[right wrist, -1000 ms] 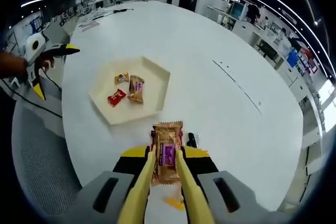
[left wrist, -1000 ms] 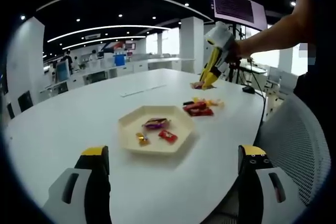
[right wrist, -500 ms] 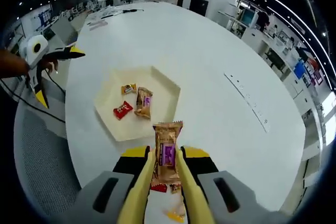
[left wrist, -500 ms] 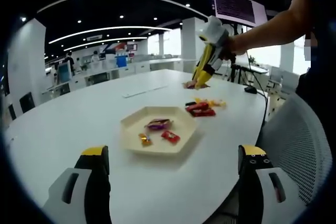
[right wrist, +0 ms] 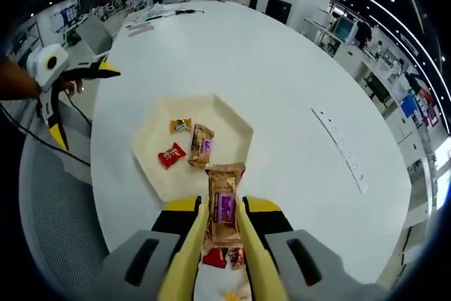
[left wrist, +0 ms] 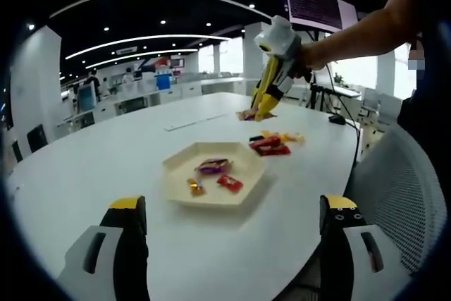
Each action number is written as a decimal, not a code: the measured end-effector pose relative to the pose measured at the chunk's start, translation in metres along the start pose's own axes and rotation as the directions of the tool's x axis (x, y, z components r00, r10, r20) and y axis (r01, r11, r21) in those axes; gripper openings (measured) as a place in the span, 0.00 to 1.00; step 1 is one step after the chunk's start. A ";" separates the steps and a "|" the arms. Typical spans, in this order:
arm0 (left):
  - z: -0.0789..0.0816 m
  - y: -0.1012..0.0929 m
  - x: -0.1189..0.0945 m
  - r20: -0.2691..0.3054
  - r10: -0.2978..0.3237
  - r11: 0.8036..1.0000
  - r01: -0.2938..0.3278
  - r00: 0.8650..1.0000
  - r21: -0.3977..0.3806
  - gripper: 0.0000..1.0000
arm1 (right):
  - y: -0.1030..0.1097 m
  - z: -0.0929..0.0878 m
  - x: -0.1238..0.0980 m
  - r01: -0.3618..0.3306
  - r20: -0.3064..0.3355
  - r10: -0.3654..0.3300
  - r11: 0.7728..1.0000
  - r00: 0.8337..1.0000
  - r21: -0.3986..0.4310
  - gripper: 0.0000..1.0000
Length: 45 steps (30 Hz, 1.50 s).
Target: Place the target food into the container with the food tongs after gripping and lifting it, then release it inside without dropping or visibly crushing the food.
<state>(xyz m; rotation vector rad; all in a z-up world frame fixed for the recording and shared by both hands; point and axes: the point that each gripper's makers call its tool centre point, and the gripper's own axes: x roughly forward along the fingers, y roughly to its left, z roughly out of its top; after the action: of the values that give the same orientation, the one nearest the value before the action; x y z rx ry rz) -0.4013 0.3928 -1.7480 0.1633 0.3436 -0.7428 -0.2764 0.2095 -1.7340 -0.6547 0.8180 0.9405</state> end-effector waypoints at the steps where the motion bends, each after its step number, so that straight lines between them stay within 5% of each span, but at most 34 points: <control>1: 0.000 0.000 0.000 0.001 0.001 1.000 -0.001 1.000 0.002 0.99 | 0.001 0.002 0.001 -0.002 0.001 0.002 1.000 1.000 -0.004 0.22; 31: -0.003 0.002 0.000 -0.013 0.015 1.000 -0.014 1.000 0.025 0.99 | 0.007 0.069 0.035 -0.042 0.029 0.044 0.997 0.999 -0.070 0.22; 45: -0.003 0.003 0.000 -0.016 0.020 0.999 -0.019 1.000 0.027 0.99 | 0.005 0.078 0.048 -0.040 0.034 0.043 0.996 0.998 -0.078 0.22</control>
<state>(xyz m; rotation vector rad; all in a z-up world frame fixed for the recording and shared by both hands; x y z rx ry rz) -0.4002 0.3956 -1.7505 0.1981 0.3469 -0.7272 -0.2400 0.2935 -1.7326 -0.6877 0.7695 1.0229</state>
